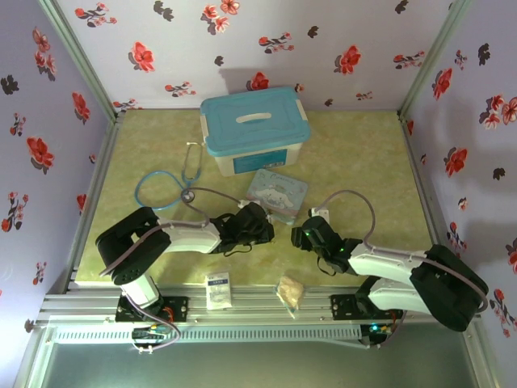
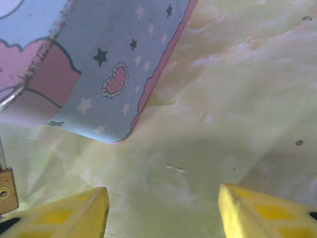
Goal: Unlock the padlock with the key
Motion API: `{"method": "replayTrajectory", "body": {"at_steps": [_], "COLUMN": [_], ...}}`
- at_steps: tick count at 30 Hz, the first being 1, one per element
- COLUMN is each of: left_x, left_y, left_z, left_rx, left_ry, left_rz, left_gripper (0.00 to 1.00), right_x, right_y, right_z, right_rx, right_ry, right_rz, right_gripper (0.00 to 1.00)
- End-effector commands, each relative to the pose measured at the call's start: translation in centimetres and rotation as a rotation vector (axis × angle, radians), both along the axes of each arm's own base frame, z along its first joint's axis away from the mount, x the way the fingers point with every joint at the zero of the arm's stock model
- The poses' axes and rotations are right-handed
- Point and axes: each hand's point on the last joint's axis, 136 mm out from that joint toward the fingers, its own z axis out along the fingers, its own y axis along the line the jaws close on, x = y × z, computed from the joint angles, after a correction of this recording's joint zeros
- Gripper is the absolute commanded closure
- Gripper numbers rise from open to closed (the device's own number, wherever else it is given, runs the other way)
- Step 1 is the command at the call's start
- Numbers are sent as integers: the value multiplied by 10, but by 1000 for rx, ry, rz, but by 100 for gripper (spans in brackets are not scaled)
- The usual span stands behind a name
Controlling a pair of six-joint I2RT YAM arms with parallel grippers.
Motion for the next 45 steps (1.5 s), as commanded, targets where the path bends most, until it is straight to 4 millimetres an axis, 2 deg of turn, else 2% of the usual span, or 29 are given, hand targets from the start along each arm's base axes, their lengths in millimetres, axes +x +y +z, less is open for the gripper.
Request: {"method": "replayTrajectory", "body": {"at_steps": [1, 7, 14, 23, 27, 33, 36, 43, 45], "left_x": [0, 4, 0, -1, -3, -8, -9, -9, -11], "left_y": [33, 39, 34, 29, 31, 21, 15, 12, 9], "left_z": [-12, -6, -17, -8, -6, -4, -1, 12, 10], "left_rx": [205, 332, 431, 574, 657, 683, 703, 907, 916], "left_ry": [-16, -50, -49, -121, -149, -176, -197, -303, -299], "left_rz": [-13, -56, -107, -143, -162, -185, -198, -243, -257], "left_gripper": [90, 87, 81, 79, 74, 73, 70, 66, 65], "right_x": [3, 3, 2, 2, 1, 0, -1, -3, -3], "right_y": [-6, -13, -17, -19, -20, -22, -24, -25, -25], "right_z": [6, 8, 4, 1, -1, -5, -7, -11, -12], "right_rx": [16, -8, -13, -15, -18, -21, -25, -21, -10], "right_ry": [-13, -21, -15, -9, -6, -2, 1, 14, 16], "right_rz": [-42, -57, -65, -70, -72, -76, -79, -80, -83], "right_gripper": [40, 40, 40, 40, 40, 40, 40, 40, 40]}}
